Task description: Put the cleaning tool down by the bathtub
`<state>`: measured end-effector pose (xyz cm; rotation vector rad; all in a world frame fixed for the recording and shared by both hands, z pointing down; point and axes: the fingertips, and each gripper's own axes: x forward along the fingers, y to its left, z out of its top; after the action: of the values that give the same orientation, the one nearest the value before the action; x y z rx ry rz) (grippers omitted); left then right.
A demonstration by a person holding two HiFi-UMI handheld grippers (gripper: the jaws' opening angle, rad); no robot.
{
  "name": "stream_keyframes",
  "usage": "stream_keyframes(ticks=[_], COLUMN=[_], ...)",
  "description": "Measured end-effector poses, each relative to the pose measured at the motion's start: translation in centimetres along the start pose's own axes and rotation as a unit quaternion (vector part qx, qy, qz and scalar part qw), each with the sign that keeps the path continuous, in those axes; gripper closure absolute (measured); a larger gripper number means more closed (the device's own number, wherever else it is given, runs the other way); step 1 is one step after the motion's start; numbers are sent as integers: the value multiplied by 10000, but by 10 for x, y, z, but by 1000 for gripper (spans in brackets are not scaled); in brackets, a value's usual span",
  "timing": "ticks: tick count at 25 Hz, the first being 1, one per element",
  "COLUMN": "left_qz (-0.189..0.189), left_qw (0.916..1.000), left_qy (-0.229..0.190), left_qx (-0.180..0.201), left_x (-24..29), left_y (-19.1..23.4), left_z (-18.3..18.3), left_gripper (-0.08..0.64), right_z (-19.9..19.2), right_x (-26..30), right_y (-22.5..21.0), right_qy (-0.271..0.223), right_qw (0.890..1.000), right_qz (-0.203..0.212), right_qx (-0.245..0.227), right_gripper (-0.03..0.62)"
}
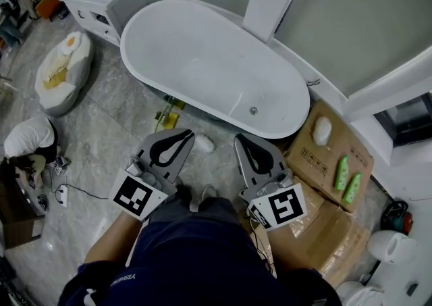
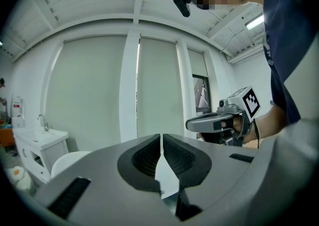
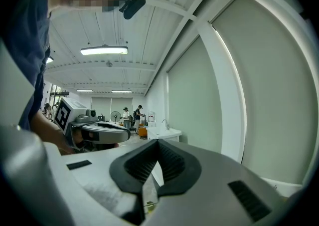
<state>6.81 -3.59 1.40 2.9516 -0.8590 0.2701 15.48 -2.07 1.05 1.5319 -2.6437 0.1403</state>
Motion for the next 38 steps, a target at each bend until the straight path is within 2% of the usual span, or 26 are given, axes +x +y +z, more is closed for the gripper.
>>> stream_keyframes(ticks=[15,38], left_qz=[-53,-17], left_qw=[10000,9999], left_qy=[74,139], left_qx=[-21,-4], left_x=[4,12], left_y=[-9,-5], left_z=[-5,-10], left_gripper=[517,517], right_z=[-18,-28], right_x=[-4,2], right_y=[-7,-17], right_qy=[200,402], right_qw=[9995,9990], right_qz=[-26,32], right_qx=[232,194], right_gripper=[589,590])
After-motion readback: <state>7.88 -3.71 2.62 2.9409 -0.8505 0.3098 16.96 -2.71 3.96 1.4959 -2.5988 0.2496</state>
